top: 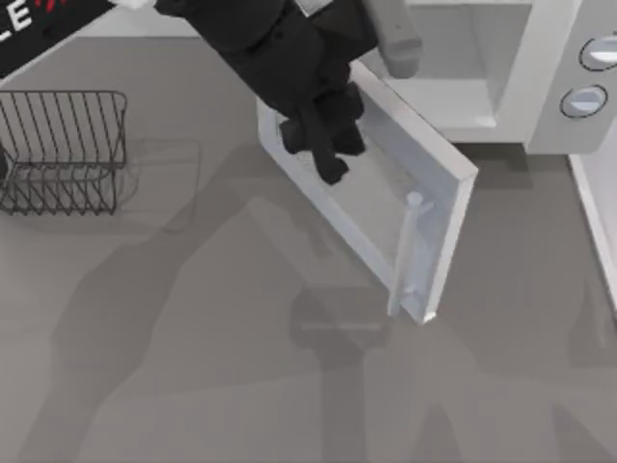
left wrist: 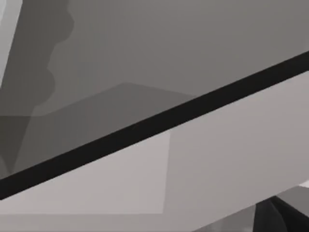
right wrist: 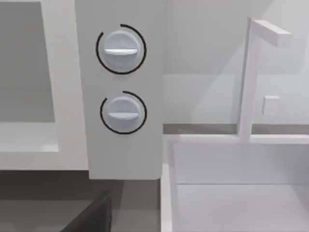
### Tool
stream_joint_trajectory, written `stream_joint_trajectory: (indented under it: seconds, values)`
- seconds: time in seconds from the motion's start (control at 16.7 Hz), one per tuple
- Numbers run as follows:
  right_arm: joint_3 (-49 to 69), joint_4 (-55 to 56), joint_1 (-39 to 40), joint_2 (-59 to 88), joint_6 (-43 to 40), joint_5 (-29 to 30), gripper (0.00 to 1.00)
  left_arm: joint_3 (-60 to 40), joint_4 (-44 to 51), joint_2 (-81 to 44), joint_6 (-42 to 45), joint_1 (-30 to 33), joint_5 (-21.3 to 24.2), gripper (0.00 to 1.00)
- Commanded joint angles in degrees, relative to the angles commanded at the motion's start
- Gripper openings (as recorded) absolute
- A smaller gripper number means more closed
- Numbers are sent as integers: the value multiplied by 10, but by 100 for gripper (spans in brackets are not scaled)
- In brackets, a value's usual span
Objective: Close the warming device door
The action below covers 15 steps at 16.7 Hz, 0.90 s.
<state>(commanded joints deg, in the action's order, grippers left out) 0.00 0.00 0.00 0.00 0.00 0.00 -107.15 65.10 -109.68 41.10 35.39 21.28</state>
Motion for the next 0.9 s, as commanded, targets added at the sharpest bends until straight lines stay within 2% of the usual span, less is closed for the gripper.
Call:
stream_joint_trajectory:
  seconds: [0.6,0.9]
  values:
    - [0,0,0,0,0,0,100,-25,1,-17,-18,17,-7,0]
    - [0,0,0,0,0,0,100,-42,36,3,-5,53,7,0]
